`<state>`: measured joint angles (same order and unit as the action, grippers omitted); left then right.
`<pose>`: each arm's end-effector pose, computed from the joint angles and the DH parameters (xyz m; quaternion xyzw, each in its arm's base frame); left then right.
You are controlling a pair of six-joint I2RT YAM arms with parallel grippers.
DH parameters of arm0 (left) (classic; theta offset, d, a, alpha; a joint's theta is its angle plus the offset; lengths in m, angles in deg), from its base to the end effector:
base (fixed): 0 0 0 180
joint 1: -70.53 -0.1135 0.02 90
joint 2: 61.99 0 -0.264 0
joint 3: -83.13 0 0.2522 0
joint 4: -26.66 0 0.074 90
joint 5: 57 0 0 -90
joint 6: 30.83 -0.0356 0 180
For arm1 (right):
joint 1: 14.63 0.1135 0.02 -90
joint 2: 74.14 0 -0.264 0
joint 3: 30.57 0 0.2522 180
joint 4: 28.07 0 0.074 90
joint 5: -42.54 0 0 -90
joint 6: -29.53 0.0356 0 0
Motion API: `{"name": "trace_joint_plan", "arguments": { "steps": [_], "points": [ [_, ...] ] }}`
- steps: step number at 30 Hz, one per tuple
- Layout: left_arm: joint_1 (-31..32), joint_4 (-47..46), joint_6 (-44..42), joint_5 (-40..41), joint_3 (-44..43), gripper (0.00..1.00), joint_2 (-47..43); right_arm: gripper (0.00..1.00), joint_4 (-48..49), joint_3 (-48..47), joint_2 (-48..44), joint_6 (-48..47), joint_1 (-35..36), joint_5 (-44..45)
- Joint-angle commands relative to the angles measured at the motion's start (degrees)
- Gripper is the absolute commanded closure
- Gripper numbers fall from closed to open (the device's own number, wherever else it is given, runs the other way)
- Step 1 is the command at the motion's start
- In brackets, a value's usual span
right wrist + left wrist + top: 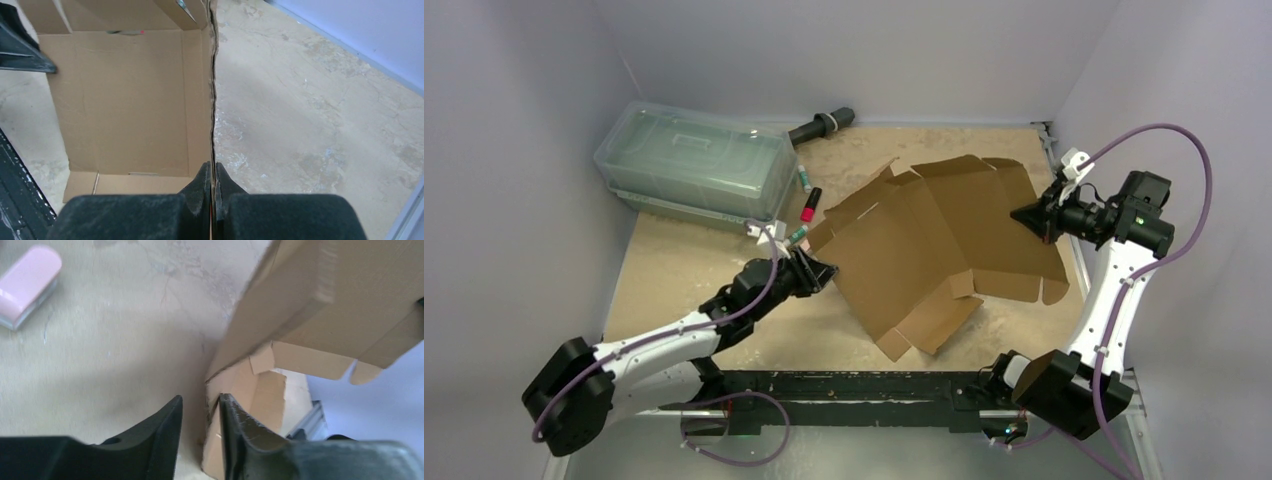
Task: Fold the paper box
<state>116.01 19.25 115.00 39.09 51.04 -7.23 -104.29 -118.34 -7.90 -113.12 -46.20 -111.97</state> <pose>0.1471 -0.1442 0.2031 -0.1037 0.7875 -0.4420 0.4169 0.1871 -0.0773 0.3748 -0.3065 0.7626 0.2053 0.5313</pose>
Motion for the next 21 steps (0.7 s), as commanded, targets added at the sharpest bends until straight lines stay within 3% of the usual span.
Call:
{"name": "trace_joint_plan", "arguments": {
  "steps": [1,3,4,10,16,21],
  "points": [
    [0.16,-2.03,-4.55,4.40,-8.15,0.82,5.99,1.00,1.83,-3.02,-0.84,2.46,-0.25,-4.89],
    [0.14,1.80,-9.02,8.30,-11.97,0.98,8.11,1.00,3.87,-3.14,-0.91,4.40,-0.24,-5.69],
    [0.14,3.73,-11.68,10.18,-14.20,1.00,9.02,1.00,5.36,-2.96,-1.04,5.75,-0.24,-6.17],
    [0.14,6.65,-32.41,16.45,-23.67,1.00,12.79,1.00,21.64,4.47,-2.97,18.18,-0.26,-10.88],
    [0.14,1.51,-46.52,17.77,-24.47,1.00,13.81,1.00,54.01,22.06,-8.57,37.67,-0.16,-11.34],
    [0.14,-2.09,-52.45,17.82,-22.45,1.00,13.44,1.00,65.12,29.81,-11.82,38.97,-0.16,-11.09]
  ]
}}
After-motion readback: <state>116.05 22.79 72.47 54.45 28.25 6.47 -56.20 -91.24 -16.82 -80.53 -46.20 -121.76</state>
